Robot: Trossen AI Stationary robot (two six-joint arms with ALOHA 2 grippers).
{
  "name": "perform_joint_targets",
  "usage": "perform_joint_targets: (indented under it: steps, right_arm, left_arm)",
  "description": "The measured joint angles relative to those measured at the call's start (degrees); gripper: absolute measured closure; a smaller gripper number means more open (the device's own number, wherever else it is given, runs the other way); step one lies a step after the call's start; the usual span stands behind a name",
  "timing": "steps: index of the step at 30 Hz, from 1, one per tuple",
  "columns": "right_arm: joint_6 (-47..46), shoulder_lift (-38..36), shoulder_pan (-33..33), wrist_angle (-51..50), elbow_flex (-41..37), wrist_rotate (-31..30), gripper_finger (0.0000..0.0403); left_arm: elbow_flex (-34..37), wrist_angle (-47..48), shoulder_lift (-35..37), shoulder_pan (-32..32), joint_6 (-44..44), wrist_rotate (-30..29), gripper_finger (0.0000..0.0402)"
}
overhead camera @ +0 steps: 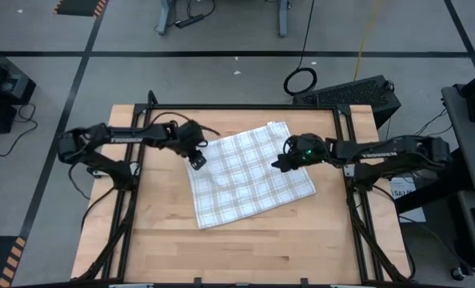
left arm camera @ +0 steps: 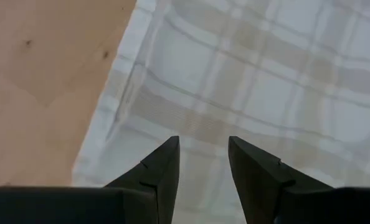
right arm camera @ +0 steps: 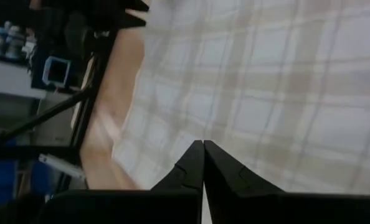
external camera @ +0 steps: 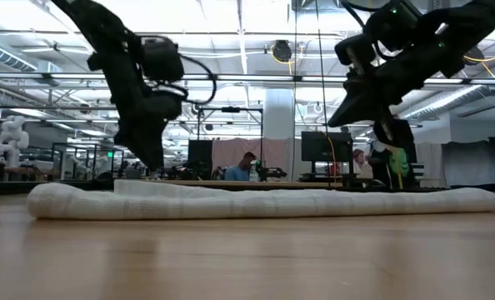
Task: Roll towel
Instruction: Roll the towel
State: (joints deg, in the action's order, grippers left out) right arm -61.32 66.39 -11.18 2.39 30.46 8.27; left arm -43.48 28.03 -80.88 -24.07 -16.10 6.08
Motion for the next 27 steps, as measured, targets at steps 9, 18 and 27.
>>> perform_joint_targets:
  steps: [9, 18, 27]
  right_arm:
    - [3.4, 5.5, 3.5, -0.1, 8.8, -4.2, 0.0403]
    - [-0.3, 17.6, 1.9, -0.8, 15.8, -6.5, 0.0403]
    - [11.6, 35.0, -4.9, -2.7, 31.1, 2.6, 0.0403]
  left_arm:
    - [0.0, -3.3, -5.2, -2.4, 2.8, 6.3, 0.0259]
    - [1.2, 2.5, 9.1, 8.9, -12.3, 5.9, 0.0259]
    - [12.8, -10.9, 16.4, 29.1, -29.8, -10.6, 0.0259]
